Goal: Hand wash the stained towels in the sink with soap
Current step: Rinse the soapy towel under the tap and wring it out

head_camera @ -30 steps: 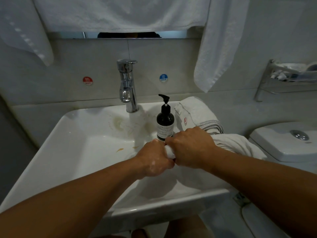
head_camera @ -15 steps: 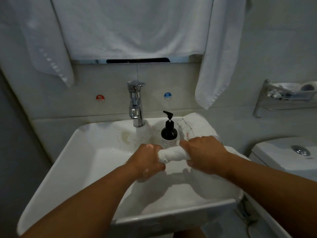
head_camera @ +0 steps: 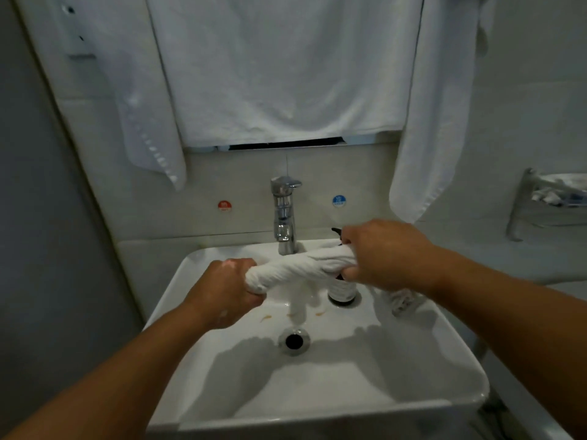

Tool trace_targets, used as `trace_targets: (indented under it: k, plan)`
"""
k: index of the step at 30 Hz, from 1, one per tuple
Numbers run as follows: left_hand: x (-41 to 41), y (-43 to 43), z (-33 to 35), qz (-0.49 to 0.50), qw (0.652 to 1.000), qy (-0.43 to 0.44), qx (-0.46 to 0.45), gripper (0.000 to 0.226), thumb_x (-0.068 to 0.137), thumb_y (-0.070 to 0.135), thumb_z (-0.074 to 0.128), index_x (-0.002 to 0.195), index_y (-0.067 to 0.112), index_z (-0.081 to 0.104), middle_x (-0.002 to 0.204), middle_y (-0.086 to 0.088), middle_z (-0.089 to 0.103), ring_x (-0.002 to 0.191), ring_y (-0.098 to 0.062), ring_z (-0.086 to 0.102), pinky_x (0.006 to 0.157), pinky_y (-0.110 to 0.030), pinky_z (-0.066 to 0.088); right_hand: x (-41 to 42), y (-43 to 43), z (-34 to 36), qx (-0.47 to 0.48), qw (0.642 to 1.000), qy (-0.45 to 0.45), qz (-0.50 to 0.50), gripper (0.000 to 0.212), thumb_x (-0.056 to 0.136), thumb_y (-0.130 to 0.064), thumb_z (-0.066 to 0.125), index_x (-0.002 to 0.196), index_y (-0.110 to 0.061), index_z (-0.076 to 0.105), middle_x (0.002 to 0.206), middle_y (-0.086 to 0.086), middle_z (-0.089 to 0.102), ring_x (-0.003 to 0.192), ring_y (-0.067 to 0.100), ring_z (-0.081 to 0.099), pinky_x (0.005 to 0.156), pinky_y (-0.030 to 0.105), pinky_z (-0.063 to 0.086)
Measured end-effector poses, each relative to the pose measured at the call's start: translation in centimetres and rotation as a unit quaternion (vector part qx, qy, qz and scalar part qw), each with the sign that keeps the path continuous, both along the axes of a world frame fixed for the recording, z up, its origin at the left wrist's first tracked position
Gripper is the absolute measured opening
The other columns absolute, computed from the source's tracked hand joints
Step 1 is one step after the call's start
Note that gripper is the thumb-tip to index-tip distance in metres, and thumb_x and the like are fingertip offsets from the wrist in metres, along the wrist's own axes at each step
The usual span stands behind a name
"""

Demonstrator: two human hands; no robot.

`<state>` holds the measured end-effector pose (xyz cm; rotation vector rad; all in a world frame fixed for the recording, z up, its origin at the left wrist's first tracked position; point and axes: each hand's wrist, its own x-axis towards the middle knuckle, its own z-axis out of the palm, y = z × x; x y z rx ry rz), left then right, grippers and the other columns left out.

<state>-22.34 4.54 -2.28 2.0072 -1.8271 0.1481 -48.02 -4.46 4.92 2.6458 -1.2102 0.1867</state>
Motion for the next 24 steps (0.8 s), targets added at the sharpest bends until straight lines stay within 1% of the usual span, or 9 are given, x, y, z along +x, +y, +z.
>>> trace_targets:
  k: [4,6,8,11,16,18,20,22,24]
  plan:
    - [1.2,1.3,0.3,-0.007,0.996,0.055,0.069,0.035,0.077,0.048,0.082,0.098,0.03,0.061,0.093,0.01,0.067,0.083,-0.012,0.062,0.064,-0.021,0.042,1.6,0.8,3.0,-0.007,1.0,0.011,-0.003,0.051,0.074,-0.075,0.061,0.101,-0.032,0.061,0.091,-0.006,0.062,0.081,0.017,0.059,0.068,0.033,0.046]
    - [0.8,1.9,1.2,-0.049,0.987,0.111,0.105,0.054,0.073,0.059,0.082,0.111,0.037,0.051,0.104,0.019,0.061,0.092,-0.006,0.061,0.074,-0.023,0.049,2.3,1.4,5.0,0.023,0.999,-0.026,0.007,0.049,0.068,-0.073,0.07,0.093,-0.032,0.064,0.082,-0.009,0.061,0.079,0.015,0.059,0.066,0.032,0.048]
    - [-0.9,2.1,2.6,-0.097,0.976,0.18,0.069,0.065,0.073,0.065,0.079,0.125,0.046,0.044,0.113,0.025,0.059,0.098,0.002,0.062,0.083,-0.024,0.055,3.2,2.0,6.7,0.062,0.996,-0.067,0.021,0.046,0.06,-0.067,0.082,0.085,-0.031,0.068,0.075,-0.01,0.065,0.077,0.013,0.062,0.063,0.03,0.049]
    - [-4.0,1.4,4.7,-0.146,0.964,0.221,-0.028,0.049,0.083,0.059,0.072,0.125,0.05,0.047,0.105,0.022,0.065,0.088,0.006,0.064,0.072,-0.013,0.05,5.0,2.9,8.4,0.101,0.993,-0.051,0.039,0.041,0.059,-0.056,0.089,0.082,-0.028,0.072,0.074,-0.009,0.069,0.071,0.012,0.066,0.058,0.027,0.049]
    - [-5.4,0.9,6.8,-0.195,0.924,0.32,-0.073,0.029,0.091,0.054,0.062,0.108,0.03,0.064,0.081,0.0,0.071,0.061,-0.009,0.066,0.057,-0.018,0.051,3.6,1.9,11.5,0.206,0.977,-0.024,0.048,0.046,0.076,-0.053,0.082,0.115,-0.035,0.065,0.108,-0.008,0.068,0.092,0.013,0.065,0.075,0.03,0.053]
    - [-5.3,1.1,6.7,-0.192,0.918,0.333,-0.101,0.029,0.095,0.054,0.057,0.104,0.028,0.067,0.079,-0.001,0.072,0.058,-0.013,0.066,0.055,-0.02,0.05,1.4,1.5,12.3,0.285,0.954,-0.056,0.071,0.059,0.076,-0.032,0.086,0.127,-0.041,0.058,0.121,-0.012,0.063,0.099,0.013,0.065,0.083,0.032,0.056]
    - [-5.2,1.1,6.5,-0.16,0.911,0.352,-0.145,0.029,0.096,0.052,0.054,0.101,0.027,0.068,0.076,0.001,0.071,0.055,-0.008,0.065,0.053,-0.018,0.048,-0.2,1.3,12.1,0.307,0.94,-0.107,0.106,0.066,0.074,-0.014,0.088,0.126,-0.044,0.06,0.123,-0.012,0.062,0.098,0.016,0.069,0.08,0.031,0.059]
    - [-5.2,1.2,6.3,-0.124,0.892,0.402,-0.164,0.039,0.093,0.057,0.049,0.102,0.025,0.068,0.076,0.002,0.07,0.056,-0.006,0.066,0.052,-0.018,0.048,-0.7,1.0,11.5,0.287,0.926,-0.203,0.14,0.059,0.078,-0.006,0.084,0.123,-0.04,0.066,0.118,-0.007,0.066,0.089,0.019,0.073,0.075,0.031,0.062]
    - [-4.9,1.2,6.1,-0.11,0.898,0.405,-0.129,0.044,0.091,0.062,0.046,0.108,0.027,0.066,0.084,0.004,0.072,0.066,-0.006,0.07,0.058,-0.023,0.055,-0.3,1.0,11.4,0.264,0.899,-0.317,0.149,0.033,0.087,-0.011,0.077,0.116,-0.027,0.073,0.103,0.002,0.074,0.083,0.024,0.075,0.073,0.035,0.064]
